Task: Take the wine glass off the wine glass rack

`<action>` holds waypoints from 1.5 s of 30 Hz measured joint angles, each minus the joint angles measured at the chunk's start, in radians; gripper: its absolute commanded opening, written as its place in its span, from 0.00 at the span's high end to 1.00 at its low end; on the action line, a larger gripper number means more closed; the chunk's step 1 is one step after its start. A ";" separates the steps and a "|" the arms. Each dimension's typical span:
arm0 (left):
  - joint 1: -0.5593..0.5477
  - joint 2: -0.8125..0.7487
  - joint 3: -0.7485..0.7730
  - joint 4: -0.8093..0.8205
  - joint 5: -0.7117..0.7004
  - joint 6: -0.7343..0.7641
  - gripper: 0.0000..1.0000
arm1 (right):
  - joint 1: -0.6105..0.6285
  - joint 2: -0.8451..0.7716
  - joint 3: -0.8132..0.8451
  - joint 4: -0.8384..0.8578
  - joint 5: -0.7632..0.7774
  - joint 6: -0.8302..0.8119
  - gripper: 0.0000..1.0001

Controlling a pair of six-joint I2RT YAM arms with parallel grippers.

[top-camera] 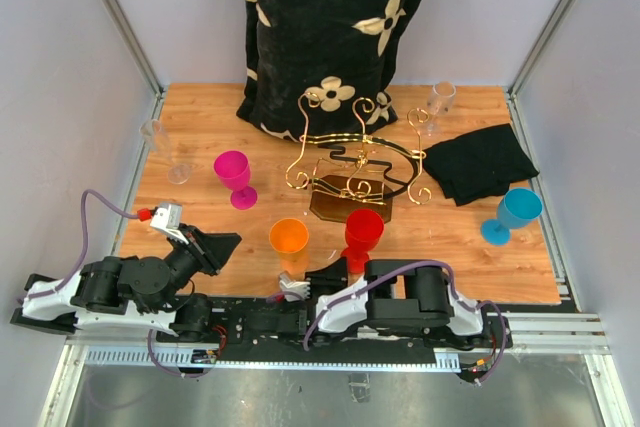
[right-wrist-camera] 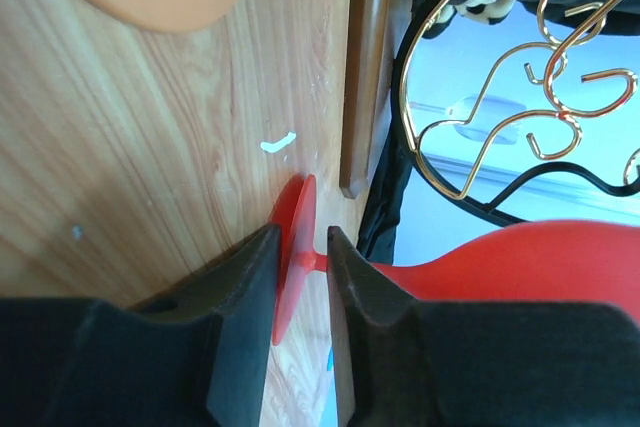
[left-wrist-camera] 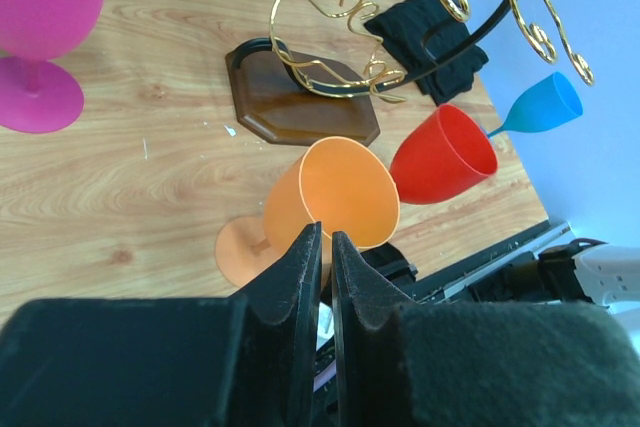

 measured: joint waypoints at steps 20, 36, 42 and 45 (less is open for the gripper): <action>0.000 0.000 0.000 0.000 0.000 -0.002 0.86 | 0.078 -0.045 0.020 -0.097 -0.005 0.000 0.37; 0.000 0.000 0.000 0.000 0.000 -0.002 0.86 | 0.142 -0.114 -0.015 -0.063 -0.080 -0.001 0.37; 0.000 -0.007 0.000 0.000 0.000 -0.002 0.86 | 0.142 -0.172 -0.042 -0.005 -0.151 -0.054 0.38; 0.000 -0.007 0.000 0.000 0.000 -0.002 0.86 | 0.142 -0.183 -0.042 0.012 -0.180 -0.085 0.38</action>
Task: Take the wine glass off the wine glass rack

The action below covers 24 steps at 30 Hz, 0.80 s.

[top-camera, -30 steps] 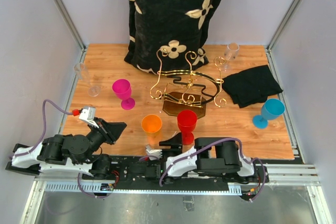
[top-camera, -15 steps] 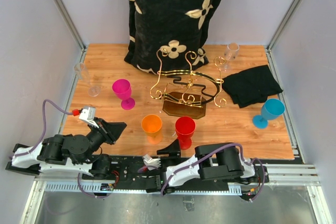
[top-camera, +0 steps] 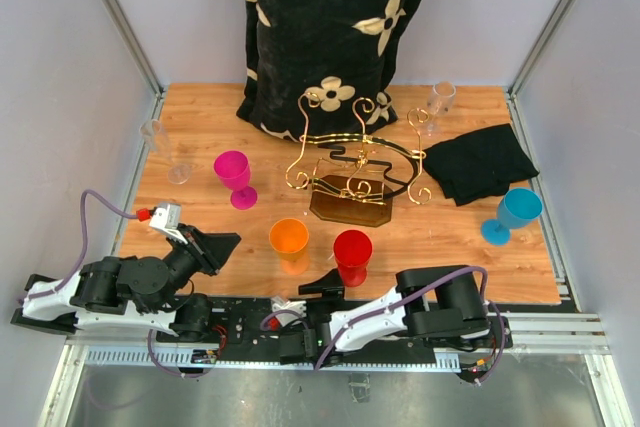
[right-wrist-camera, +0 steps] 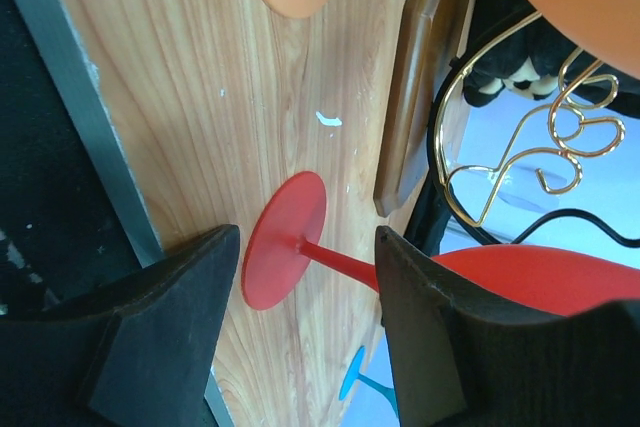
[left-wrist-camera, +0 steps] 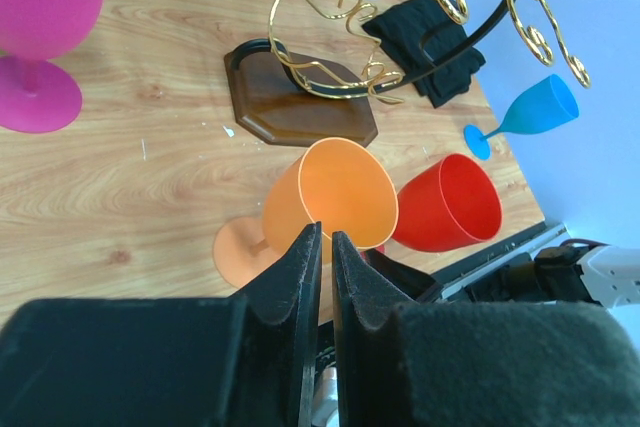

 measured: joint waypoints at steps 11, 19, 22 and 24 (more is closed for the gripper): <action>0.000 0.000 0.000 0.000 0.000 0.000 0.86 | 0.049 -0.025 0.042 0.002 -0.092 -0.045 0.43; 0.000 0.000 0.000 0.000 0.001 0.003 0.86 | 0.082 -0.182 0.096 -0.058 -0.354 0.031 0.58; 0.000 0.000 0.000 0.000 0.000 0.002 0.86 | 0.076 -0.292 0.152 -0.108 -0.457 0.031 0.54; 0.000 0.000 -0.002 0.001 0.000 0.003 0.86 | 0.052 -0.380 0.190 -0.138 -0.534 0.020 0.51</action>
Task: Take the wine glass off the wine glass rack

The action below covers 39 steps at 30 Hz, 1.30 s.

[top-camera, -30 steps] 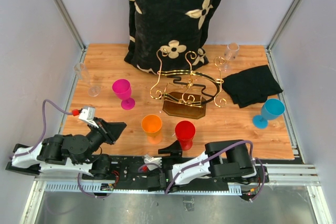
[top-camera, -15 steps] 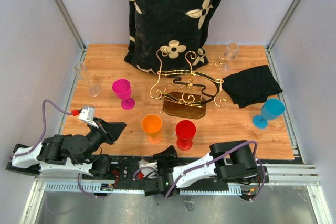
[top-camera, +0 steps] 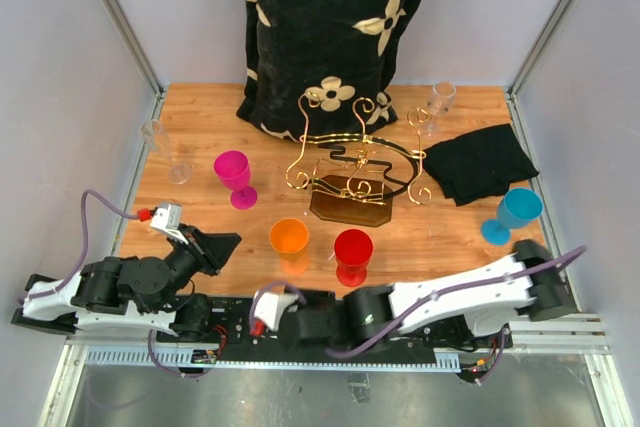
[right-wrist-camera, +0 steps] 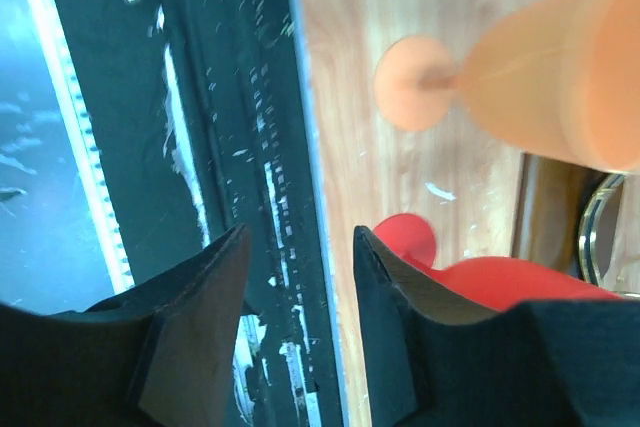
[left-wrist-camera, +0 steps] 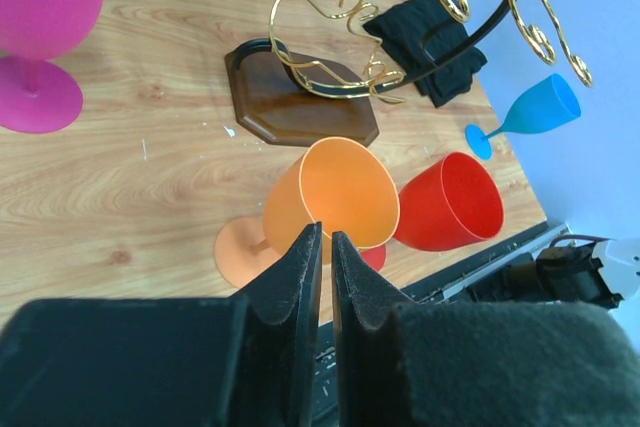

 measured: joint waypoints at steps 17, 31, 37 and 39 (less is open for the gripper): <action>0.000 0.374 0.143 0.097 -0.075 0.077 0.81 | -1.023 -0.468 0.344 0.028 -0.443 -0.075 0.02; 0.792 0.980 0.689 0.414 0.496 0.496 0.80 | -1.410 -0.214 0.414 0.004 -0.631 0.071 0.02; 1.246 1.223 0.908 0.399 0.799 0.516 0.83 | -1.465 -0.269 0.407 0.006 -0.620 0.074 0.02; 1.339 1.247 0.904 0.391 0.831 0.513 0.82 | -1.498 -0.294 0.383 0.008 -0.615 0.074 0.02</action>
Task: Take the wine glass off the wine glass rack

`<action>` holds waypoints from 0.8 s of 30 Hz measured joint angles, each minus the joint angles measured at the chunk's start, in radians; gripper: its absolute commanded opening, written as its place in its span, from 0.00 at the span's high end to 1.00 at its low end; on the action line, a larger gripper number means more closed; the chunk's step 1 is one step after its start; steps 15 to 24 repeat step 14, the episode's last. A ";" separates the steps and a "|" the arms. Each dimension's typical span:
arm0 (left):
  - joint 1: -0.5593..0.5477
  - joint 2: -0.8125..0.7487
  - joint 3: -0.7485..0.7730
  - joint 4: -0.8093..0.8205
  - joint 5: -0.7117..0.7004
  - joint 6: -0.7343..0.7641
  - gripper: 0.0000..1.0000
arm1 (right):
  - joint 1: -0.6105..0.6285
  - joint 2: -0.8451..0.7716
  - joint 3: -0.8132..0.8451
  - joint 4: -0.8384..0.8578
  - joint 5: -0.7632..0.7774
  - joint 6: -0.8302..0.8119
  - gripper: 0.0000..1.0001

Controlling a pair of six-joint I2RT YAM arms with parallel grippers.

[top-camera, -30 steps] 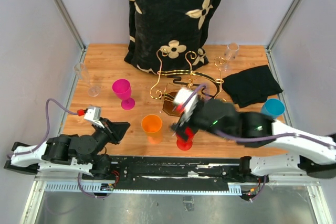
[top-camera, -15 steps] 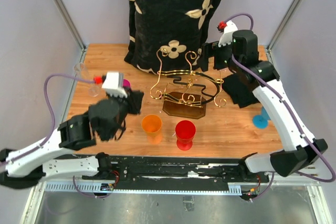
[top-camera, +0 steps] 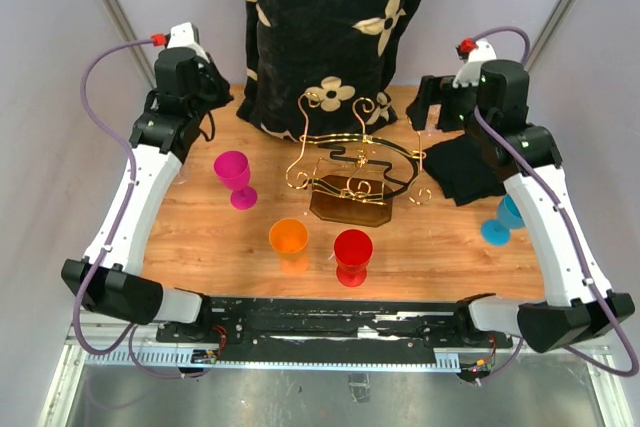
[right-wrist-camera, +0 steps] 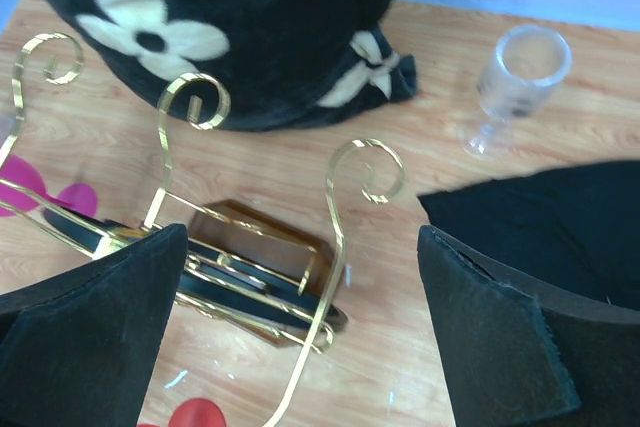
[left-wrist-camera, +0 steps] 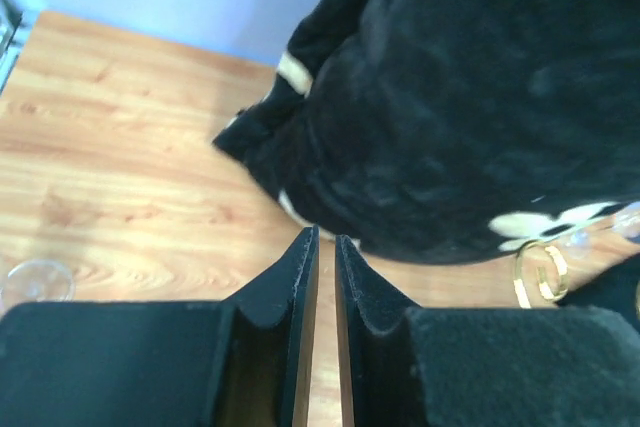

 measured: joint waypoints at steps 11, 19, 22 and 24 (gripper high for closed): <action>0.028 -0.086 -0.118 -0.022 0.110 -0.007 0.69 | -0.085 -0.123 -0.183 0.023 -0.008 -0.001 0.02; 0.028 -0.085 -0.118 -0.022 0.131 -0.008 0.56 | -0.089 -0.124 -0.188 0.031 -0.005 -0.001 0.02; 0.028 -0.085 -0.118 -0.022 0.131 -0.008 0.56 | -0.089 -0.124 -0.188 0.031 -0.005 -0.001 0.02; 0.028 -0.085 -0.118 -0.022 0.131 -0.008 0.56 | -0.089 -0.124 -0.188 0.031 -0.005 -0.001 0.02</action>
